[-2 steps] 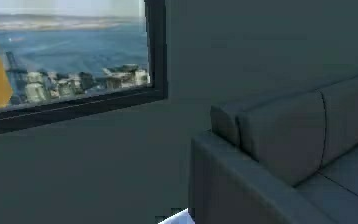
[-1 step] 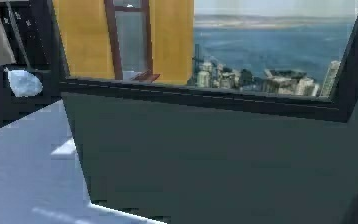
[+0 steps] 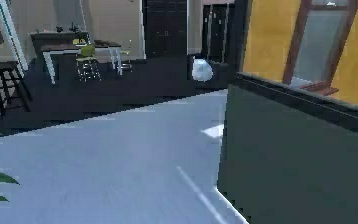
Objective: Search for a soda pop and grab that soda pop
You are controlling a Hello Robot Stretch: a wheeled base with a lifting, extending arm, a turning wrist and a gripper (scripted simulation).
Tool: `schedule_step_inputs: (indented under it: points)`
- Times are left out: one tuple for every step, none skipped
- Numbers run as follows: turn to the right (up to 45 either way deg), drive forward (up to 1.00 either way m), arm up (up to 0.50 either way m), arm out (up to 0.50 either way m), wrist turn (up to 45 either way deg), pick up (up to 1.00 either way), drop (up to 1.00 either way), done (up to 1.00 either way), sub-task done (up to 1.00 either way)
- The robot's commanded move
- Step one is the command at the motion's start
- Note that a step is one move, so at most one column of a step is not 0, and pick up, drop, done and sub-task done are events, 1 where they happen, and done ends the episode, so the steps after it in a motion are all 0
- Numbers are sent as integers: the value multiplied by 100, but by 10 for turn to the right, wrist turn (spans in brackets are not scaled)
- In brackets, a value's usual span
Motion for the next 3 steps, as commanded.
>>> schedule_step_inputs:
  points:
    - [-330, 0, 0, 0, 0, 0, 0, 0, 0]
    - [-30, 0, 0, 0, 0, 0, 0, 0, 0]
    - [0, 100, 0, 0, 0, 0, 0, 0, 0]
